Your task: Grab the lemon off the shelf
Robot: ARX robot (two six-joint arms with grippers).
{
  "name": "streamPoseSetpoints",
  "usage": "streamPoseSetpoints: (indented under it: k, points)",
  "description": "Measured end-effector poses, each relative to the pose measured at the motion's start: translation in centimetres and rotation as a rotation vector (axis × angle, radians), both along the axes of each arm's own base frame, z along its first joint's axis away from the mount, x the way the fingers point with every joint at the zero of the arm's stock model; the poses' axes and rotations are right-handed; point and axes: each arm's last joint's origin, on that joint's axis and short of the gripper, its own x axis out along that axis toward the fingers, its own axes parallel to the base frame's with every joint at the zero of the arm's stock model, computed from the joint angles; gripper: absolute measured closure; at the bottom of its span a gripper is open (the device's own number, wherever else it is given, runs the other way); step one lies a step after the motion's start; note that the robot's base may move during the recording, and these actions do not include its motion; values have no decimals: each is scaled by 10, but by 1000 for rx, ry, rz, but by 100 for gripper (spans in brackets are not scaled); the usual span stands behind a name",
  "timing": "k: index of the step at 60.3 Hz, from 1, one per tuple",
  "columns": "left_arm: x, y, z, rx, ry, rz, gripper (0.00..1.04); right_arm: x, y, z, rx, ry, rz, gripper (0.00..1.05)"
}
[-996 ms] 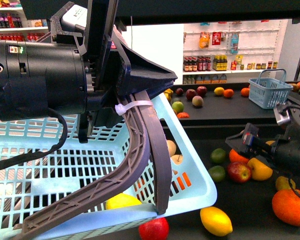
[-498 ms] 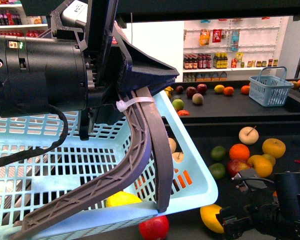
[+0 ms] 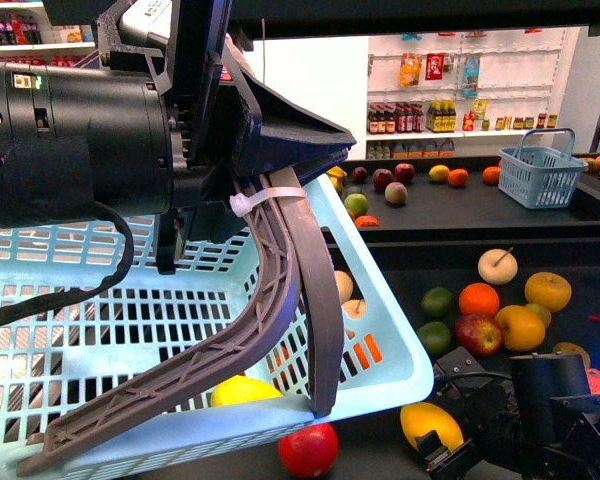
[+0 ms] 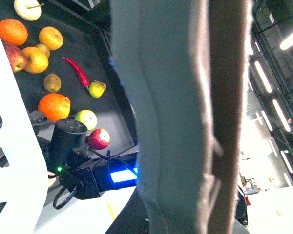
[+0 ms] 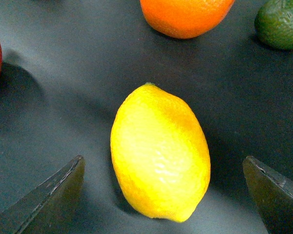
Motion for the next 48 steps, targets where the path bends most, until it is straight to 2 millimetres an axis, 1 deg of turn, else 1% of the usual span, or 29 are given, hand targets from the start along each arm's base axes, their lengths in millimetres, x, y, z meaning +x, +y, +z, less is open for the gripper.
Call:
streamPoseSetpoints:
  k: [10, 28, 40, 43, 44, 46, 48]
  points:
    - [0, 0, 0, 0, 0, -1, 98, 4, 2, -7, -21, 2, 18, 7]
    - [0, 0, 0, 0, 0, -1, 98, 8, 4, -26, -57, 24, 42, 7]
    - [0, 0, 0, 0, 0, -1, 98, 14, 4, -25, -67, 15, 36, 7]
    - [0, 0, 0, 0, 0, -1, 98, 14, 5, -25, -67, 14, 35, 11]
    - [0, 0, 0, 0, 0, -1, 98, 14, 5, -25, -67, 14, 36, 15]
    - [0, 0, 0, 0, 0, -1, 98, 14, 5, -25, -67, 14, 36, 18]
    - [0, 0, 0, 0, 0, -1, 98, 14, 5, -25, -66, 18, 39, 23]
